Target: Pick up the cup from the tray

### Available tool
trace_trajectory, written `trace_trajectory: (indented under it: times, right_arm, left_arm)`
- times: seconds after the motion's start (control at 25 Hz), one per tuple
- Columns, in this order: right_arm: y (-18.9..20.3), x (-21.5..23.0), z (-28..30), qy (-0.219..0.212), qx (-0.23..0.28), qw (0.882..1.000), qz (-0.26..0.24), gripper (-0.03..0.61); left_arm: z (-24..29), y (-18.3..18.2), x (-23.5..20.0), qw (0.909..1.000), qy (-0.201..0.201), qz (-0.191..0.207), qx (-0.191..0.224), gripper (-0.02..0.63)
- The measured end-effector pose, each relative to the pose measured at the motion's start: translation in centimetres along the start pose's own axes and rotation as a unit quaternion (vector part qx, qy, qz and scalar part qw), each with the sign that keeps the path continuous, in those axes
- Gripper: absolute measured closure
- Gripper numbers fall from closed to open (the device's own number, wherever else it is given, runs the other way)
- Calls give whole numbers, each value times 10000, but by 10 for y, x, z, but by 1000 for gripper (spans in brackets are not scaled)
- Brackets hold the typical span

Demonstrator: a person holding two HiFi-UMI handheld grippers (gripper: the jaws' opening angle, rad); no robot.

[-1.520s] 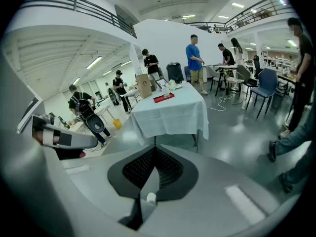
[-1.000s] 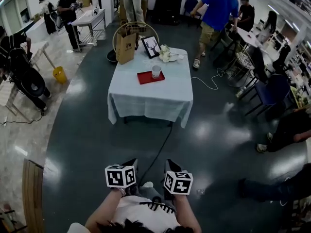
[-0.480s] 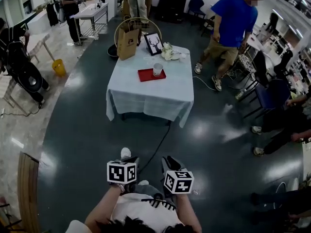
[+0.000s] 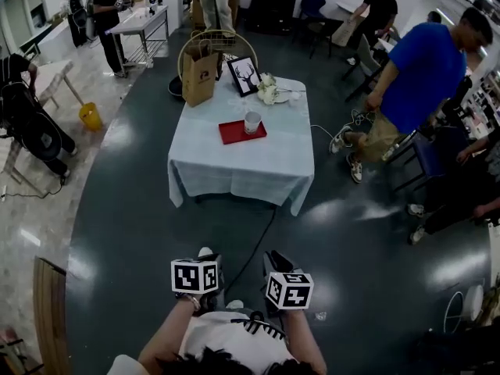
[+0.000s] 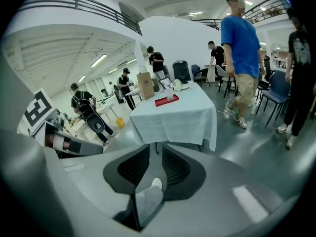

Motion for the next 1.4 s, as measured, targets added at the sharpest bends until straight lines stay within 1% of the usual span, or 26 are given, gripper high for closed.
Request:
trace_trajectory:
  times: [0.08, 0.24, 0.36, 0.56, 0.8, 0.96, 1.04, 1.12, 1.24, 1.4]
  right_arm:
    - [-12, 5, 11, 7, -15, 10000, -8, 477]
    - [-39, 13, 35, 70, 84, 9998, 168, 478]
    - [-63, 14, 50, 126, 178, 9996, 149, 477]
    - [-95, 12, 71, 214, 287, 9992, 199, 474]
    - [-128, 17, 95, 498, 516, 9963, 471, 477]
    - [-150, 20, 111, 653, 636, 9947, 486, 477]
    - [-161, 18, 120, 656, 677, 9945, 458, 477]
    - [-169, 13, 129, 568, 715, 9949, 430, 476]
    - [-181, 11, 137, 493, 773, 9951, 369, 438]
    - [-202, 17, 150, 383, 895, 9948, 289, 363]
  left_arm:
    - [9, -16, -5, 10000, -29, -12, -24, 614]
    - [22, -57, -12, 10000, -23, 55, 22, 614]
    - [30, -84, -17, 9999, 10, 106, 14, 614]
    - [42, -120, -29, 9997, 82, 186, -118, 614]
    - [56, -166, -41, 9985, 176, 470, -204, 614]
    - [68, -193, -48, 9981, 255, 502, -244, 614]
    - [72, -205, -50, 9977, 258, 576, -230, 614]
    - [74, -216, -53, 9973, 235, 658, -205, 614]
    - [76, -229, -53, 9971, 253, 687, -186, 614]
    - [86, -245, -52, 9973, 246, 656, -212, 614]
Point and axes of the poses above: the fingertips, and each gripper's own axes: z forward along the fingers, x to its right, y out of its underside, the point moved 5 cm from there along -z, backward along the fingers, and after that the axes turned 11 degrees about -y, right-handed, at the moved point
